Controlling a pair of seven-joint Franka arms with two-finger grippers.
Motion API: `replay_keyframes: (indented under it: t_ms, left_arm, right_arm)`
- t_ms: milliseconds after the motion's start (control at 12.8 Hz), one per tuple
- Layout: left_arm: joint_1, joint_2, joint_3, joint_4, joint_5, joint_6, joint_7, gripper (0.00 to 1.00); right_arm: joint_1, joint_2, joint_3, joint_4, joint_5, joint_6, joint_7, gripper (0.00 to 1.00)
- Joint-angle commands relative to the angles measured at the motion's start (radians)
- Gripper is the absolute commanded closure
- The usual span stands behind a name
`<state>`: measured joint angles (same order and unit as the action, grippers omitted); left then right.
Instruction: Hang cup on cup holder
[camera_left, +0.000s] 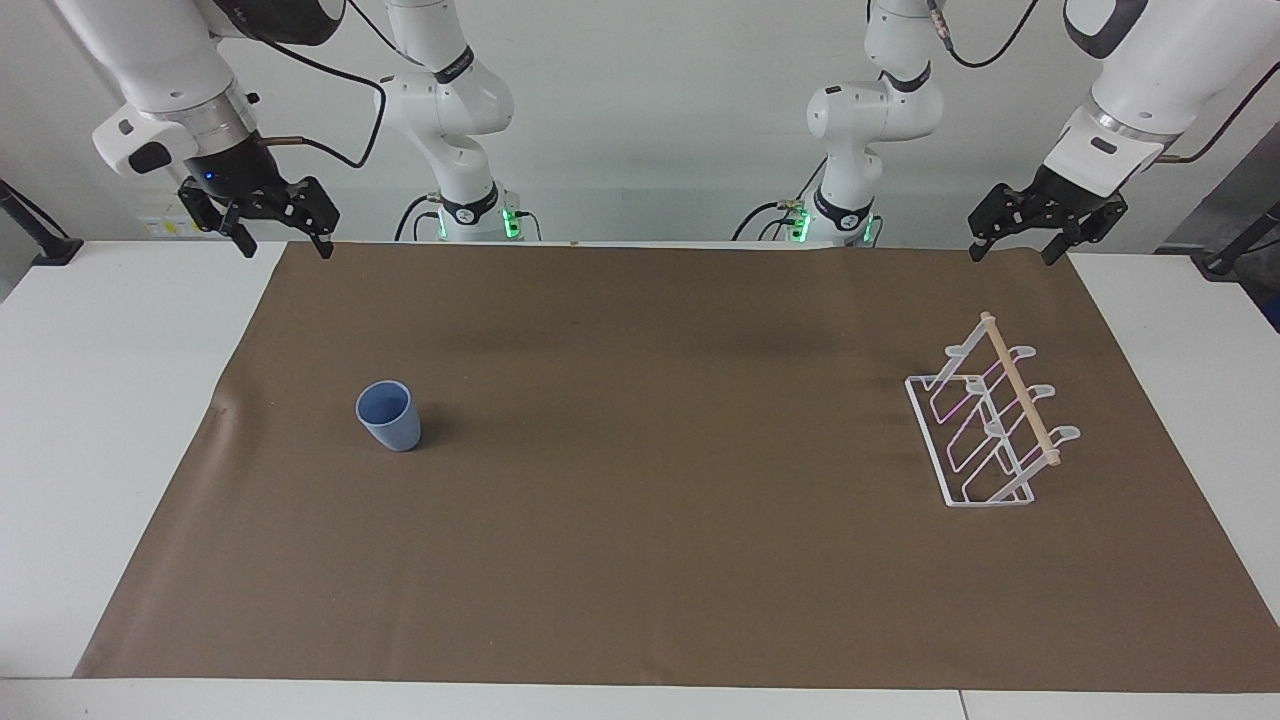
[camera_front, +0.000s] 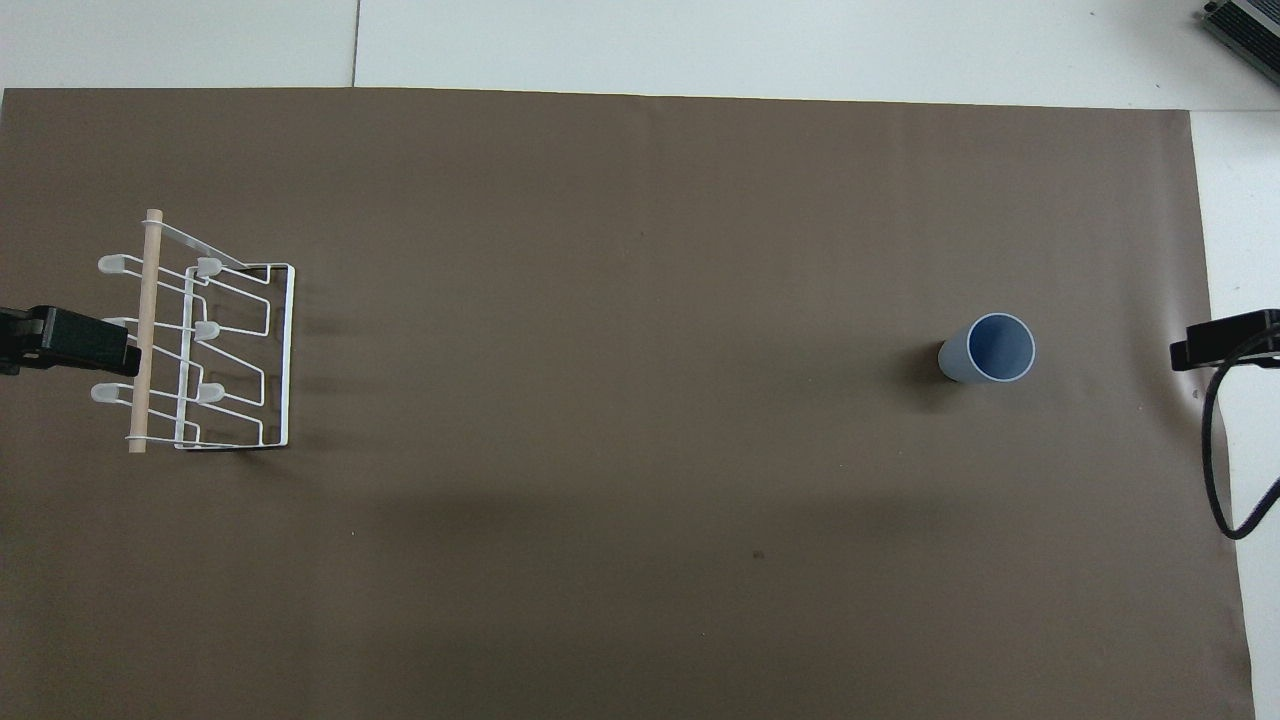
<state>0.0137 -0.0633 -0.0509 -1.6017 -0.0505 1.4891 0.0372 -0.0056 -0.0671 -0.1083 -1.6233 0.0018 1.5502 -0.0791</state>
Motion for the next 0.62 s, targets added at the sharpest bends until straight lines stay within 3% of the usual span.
replay_keyframes:
  t_ms: [0, 547]
  left_arm:
    - [0.012, -0.03, -0.003, -0.035, -0.009, 0.0, 0.032, 0.0]
    - [0.014, -0.041, -0.001, -0.052, -0.009, 0.005, 0.02, 0.0]
  right_arm:
    - [-0.002, -0.019, 0.002, -0.024, -0.014, 0.021, 0.01, 0.0]
    - [-0.013, -0.017, -0.007, -0.024, -0.011, 0.025, 0.009, 0.0]
